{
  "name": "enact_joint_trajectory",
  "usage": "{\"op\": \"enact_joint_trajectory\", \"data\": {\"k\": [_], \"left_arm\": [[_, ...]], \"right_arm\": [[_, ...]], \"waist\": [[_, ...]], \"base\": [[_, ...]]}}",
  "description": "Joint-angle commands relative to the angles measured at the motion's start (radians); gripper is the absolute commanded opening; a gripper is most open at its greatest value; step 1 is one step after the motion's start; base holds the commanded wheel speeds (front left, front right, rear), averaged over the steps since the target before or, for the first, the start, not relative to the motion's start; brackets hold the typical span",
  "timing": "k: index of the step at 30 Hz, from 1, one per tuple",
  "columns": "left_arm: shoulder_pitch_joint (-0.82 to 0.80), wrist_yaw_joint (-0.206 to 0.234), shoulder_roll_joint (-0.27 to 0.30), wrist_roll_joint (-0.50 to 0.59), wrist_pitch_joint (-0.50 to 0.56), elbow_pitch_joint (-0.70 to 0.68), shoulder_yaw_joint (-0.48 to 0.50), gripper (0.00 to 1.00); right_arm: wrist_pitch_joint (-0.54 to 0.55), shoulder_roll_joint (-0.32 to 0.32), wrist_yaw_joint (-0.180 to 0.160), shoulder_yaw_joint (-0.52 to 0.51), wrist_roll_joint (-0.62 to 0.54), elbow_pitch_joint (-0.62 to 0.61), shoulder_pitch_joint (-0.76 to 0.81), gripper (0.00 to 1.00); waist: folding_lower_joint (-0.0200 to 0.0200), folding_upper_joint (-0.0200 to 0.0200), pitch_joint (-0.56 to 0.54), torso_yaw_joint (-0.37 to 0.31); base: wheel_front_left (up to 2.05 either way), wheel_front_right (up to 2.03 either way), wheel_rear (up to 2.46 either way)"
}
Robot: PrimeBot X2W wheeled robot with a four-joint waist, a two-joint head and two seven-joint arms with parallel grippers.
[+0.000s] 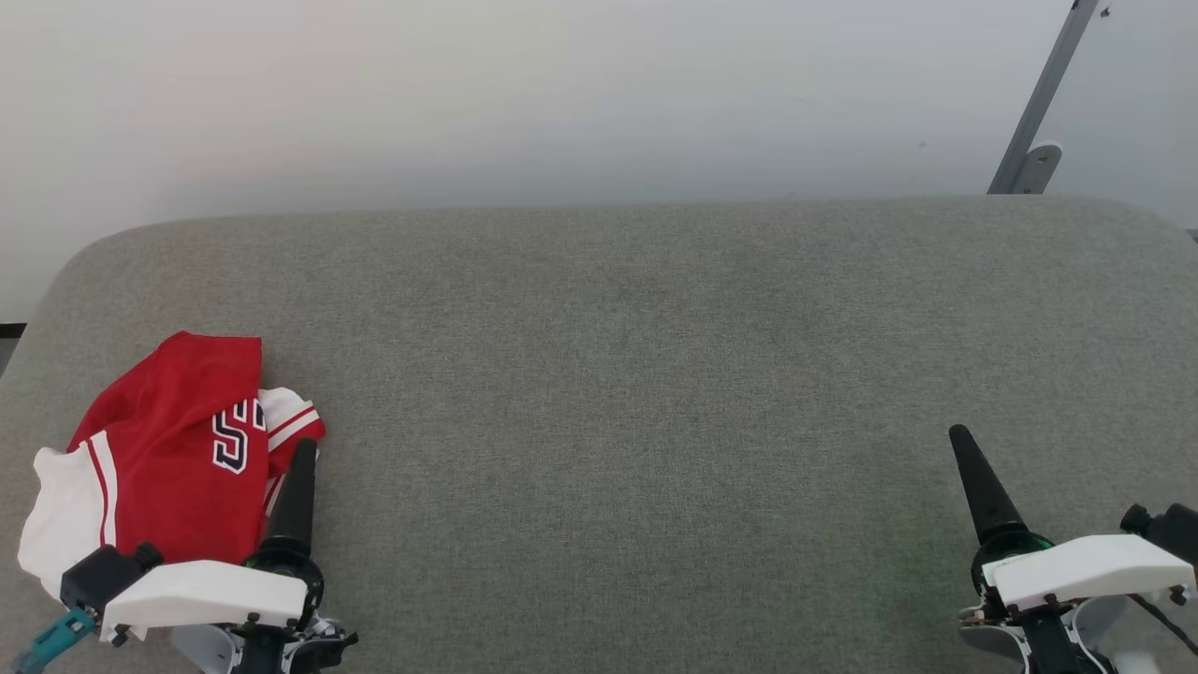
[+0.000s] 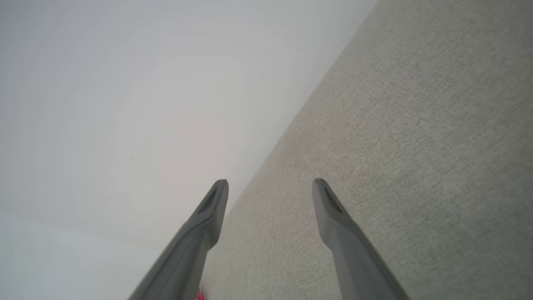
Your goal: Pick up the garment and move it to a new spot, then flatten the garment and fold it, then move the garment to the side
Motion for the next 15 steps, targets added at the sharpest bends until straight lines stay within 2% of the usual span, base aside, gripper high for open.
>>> {"op": "enact_joint_trajectory", "data": {"k": [1, 15], "left_arm": [[-0.018, -0.006, 0.013, 0.032, -0.01, -0.019, -0.006, 1.0], [-0.013, -0.04, 0.017, 0.226, -0.064, -0.03, -0.003, 1.0]], "right_arm": [[-0.011, -0.012, 0.002, 0.002, -0.031, -0.015, -0.029, 1.0], [-0.054, -0.021, 0.003, 0.005, -0.219, -0.035, -0.026, 1.0]], "waist": [[0.0, 0.0, 0.0, 0.0], [0.0, 0.0, 0.001, -0.001]], "base": [[0.0, 0.0, 0.0], [0.0, 0.0, 0.0]]}}
